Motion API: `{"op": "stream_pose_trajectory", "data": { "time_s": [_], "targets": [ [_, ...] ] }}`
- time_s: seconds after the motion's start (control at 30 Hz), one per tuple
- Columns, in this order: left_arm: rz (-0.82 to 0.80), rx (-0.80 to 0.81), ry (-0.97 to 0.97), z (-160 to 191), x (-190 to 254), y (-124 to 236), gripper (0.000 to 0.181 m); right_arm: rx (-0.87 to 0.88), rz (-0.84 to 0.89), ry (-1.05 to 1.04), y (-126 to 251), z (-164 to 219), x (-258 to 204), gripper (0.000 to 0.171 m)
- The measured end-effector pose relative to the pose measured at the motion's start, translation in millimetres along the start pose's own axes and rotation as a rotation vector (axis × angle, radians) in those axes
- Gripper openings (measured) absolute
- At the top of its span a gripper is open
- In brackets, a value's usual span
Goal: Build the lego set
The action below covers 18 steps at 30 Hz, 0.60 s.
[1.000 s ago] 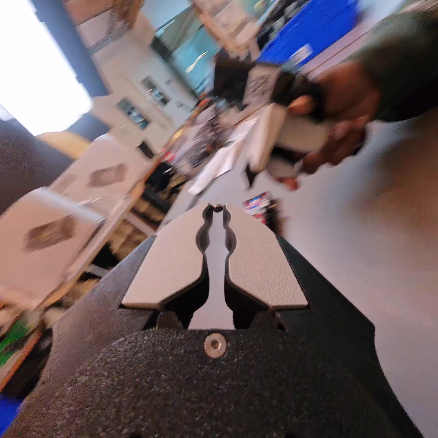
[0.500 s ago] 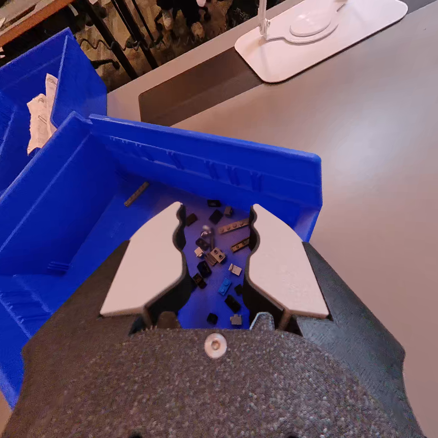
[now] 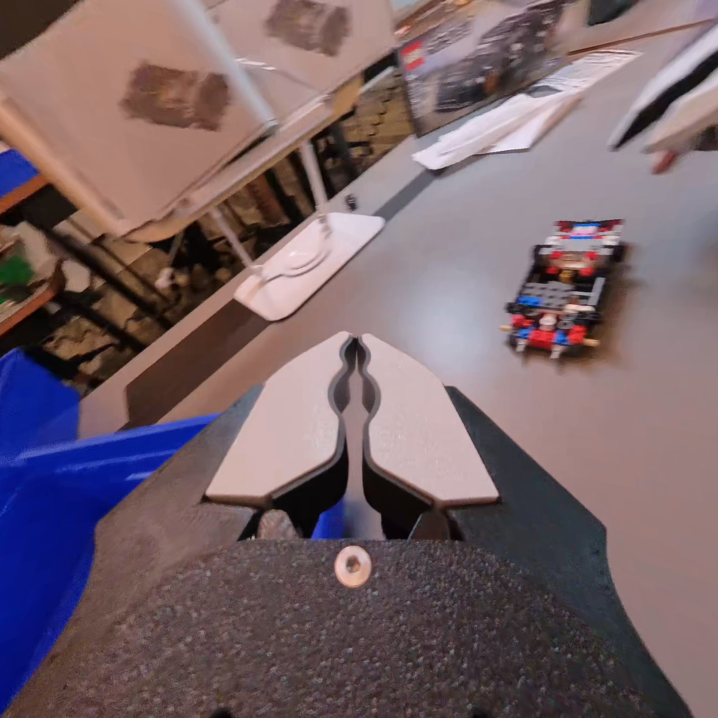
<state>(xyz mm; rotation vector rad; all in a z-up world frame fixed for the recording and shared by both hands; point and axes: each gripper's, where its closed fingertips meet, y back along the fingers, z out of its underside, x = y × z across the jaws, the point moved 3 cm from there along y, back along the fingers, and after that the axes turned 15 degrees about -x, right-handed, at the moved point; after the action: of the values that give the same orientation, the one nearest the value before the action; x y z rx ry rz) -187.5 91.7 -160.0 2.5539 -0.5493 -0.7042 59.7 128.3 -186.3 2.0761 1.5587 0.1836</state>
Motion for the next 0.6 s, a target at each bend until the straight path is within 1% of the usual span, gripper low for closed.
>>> {"op": "stream_pose_trajectory", "data": {
  "time_s": [0.1, 0.2, 0.23, 0.33, 0.4, 0.5, 0.6],
  "targets": [
    [0.107, -0.013, -0.072, -3.3, 41.1, -17.1, 0.000, -0.062, 0.095, 0.069, 0.7, 6.7, 10.7, 0.023],
    [0.207, -0.032, -0.117, 0.6, 72.1, -32.9, 0.000, -0.145, 0.140, 0.145, -2.9, 16.3, 13.2, 0.026],
    [0.228, -0.038, -0.125, 2.4, 79.2, -37.5, 0.005, -0.176, 0.141, 0.178, -5.3, 20.2, 11.4, 0.027],
    [0.298, -0.081, -0.139, 10.1, 96.2, -50.5, 0.031, -0.269, 0.152, 0.284, -14.1, 32.0, 3.9, 0.030],
    [0.343, -0.095, -0.134, 12.4, 104.6, -56.0, 0.043, -0.318, 0.161, 0.360, -19.9, 38.7, -2.5, 0.030],
    [0.389, -0.109, -0.115, 11.3, 113.7, -63.9, 0.058, -0.356, 0.190, 0.454, -27.5, 44.6, -10.7, 0.030],
    [0.398, -0.107, -0.132, 5.0, 119.4, -73.6, 0.067, -0.362, 0.218, 0.509, -32.3, 46.0, -14.6, 0.028]
  ]
}}
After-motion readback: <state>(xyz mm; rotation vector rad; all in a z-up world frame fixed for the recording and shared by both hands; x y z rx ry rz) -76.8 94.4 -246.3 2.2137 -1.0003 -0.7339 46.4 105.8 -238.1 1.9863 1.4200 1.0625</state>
